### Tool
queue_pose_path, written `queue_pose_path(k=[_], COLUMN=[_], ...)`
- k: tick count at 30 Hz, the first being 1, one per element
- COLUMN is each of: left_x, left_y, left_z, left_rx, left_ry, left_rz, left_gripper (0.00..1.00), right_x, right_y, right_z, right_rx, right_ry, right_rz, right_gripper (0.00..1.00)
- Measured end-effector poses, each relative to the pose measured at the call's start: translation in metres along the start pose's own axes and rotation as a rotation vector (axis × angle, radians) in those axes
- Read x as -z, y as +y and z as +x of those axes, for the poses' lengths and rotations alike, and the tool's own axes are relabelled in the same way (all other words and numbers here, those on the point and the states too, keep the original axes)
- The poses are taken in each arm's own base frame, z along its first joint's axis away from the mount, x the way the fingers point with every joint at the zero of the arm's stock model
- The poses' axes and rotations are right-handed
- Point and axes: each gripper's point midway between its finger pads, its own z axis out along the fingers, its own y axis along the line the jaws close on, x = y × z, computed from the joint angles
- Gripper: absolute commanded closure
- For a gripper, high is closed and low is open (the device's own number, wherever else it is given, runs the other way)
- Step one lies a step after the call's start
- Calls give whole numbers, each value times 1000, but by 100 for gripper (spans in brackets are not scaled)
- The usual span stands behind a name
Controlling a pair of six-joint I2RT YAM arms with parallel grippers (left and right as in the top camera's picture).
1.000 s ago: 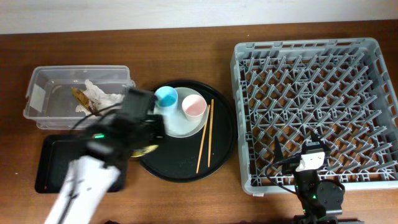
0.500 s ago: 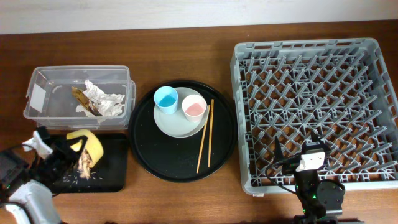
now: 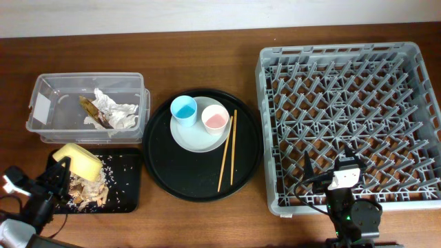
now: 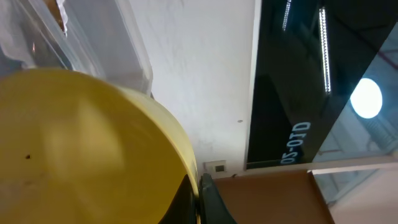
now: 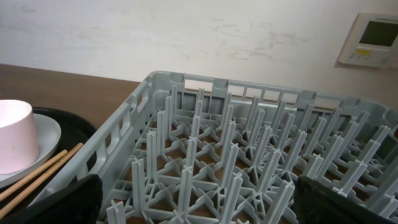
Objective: Sort waste into correct bins and load items into the dishwasher rack
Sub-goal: 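Set the empty yellow bowl back on the round tray with the left gripper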
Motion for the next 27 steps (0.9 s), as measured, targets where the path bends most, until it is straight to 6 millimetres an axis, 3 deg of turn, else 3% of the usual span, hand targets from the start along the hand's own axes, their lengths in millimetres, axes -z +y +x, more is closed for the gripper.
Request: queue_pose_path(k=[7, 11, 14, 17, 19, 20, 22, 23, 24, 26, 27], left_x=[0, -10, -37, -60, -79, -81, -86, -86, -89, -97, -105], left_y=[-1, 7, 10, 6, -17, -18, -44, -47, -43, -30, -20], left_z=[-4, 5, 38, 75, 125, 132, 187, 201, 221, 239, 261], left_rx=[-65, -52, -18, -129, -302, -353, -548, -615, -689, -777, -835], left_ry=[-1, 42, 187, 329, 466, 473, 556, 565, 600, 631, 694], left_rz=[3, -41, -73, -202, -285, -340, -367, -389, -429, -500, -520], left_gripper=[100, 100, 100, 100, 100, 100, 100, 100, 100, 100, 100], right_x=[0, 0, 0, 0, 0, 0, 0, 0, 0, 0, 0], right_y=[0, 0, 0, 0, 0, 0, 0, 0, 0, 0, 0], right_z=[0, 0, 0, 0, 0, 0, 0, 0, 0, 0, 0], right_rx=[0, 0, 0, -1, 0, 0, -1, -1, 0, 0, 0], right_ry=[0, 0, 0, 0, 0, 0, 0, 0, 0, 0, 0], right_rz=[0, 0, 0, 0, 0, 0, 0, 0, -1, 0, 0], right_gripper=[2, 2, 2, 2, 1, 2, 2, 2, 2, 2, 2])
